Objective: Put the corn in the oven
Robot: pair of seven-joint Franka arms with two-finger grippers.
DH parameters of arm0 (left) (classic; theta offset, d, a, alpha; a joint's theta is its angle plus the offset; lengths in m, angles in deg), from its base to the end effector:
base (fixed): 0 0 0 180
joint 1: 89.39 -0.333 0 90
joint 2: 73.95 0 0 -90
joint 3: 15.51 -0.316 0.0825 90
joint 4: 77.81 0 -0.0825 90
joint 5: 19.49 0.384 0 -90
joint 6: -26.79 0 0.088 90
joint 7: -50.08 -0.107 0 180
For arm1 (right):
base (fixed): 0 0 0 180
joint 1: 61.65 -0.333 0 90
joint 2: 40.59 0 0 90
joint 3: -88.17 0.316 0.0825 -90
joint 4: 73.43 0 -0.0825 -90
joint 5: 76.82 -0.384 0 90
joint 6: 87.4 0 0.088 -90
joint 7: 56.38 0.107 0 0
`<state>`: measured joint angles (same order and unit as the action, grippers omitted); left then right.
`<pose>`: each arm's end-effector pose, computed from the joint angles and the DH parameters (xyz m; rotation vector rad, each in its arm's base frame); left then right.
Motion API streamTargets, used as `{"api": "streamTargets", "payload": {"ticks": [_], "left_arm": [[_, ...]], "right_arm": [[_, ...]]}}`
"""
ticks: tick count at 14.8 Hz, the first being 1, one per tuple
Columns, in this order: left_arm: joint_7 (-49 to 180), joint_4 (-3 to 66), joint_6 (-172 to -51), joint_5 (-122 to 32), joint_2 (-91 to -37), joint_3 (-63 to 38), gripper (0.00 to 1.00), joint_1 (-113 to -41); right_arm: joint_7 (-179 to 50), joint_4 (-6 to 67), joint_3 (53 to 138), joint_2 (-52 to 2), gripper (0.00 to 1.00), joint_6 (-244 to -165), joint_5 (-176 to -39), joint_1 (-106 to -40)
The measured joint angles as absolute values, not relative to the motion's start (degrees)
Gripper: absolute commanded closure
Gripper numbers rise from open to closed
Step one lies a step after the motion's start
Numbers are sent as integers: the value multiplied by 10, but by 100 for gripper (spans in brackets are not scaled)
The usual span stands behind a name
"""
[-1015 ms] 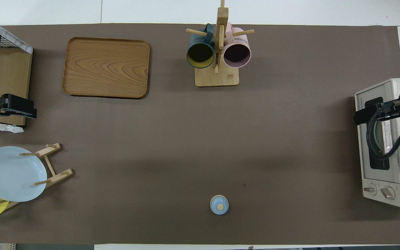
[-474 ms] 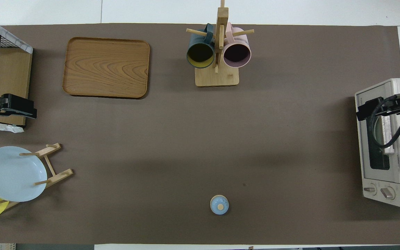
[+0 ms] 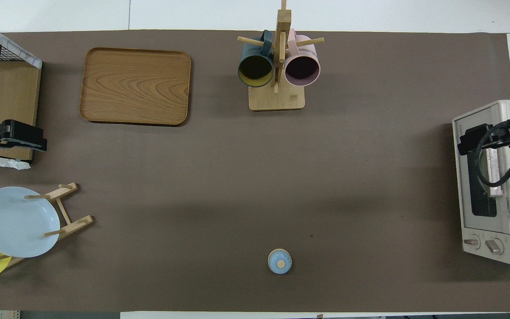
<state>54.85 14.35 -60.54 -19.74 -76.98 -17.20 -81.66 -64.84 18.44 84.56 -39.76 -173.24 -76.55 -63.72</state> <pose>0.5300 -0.0561 0.6315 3.1381 -0.0351 -0.0500 0.5489 -0.0150 0.5954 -3.1255 -0.1888 0.1877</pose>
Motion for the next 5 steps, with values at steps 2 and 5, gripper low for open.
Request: {"api": "streamTargets", "payload": {"ticks": [2, 5], "left_arm": [[549, 143, -605, -197, -770, -172, 0, -817], [549, 143, -605, -197, -770, -172, 0, -817]], "right_arm": [[-648, 183, 846, -398, 0, -1732, -766, -637], [-648, 181, 845, -398, 0, -1732, -766, -636]]}}
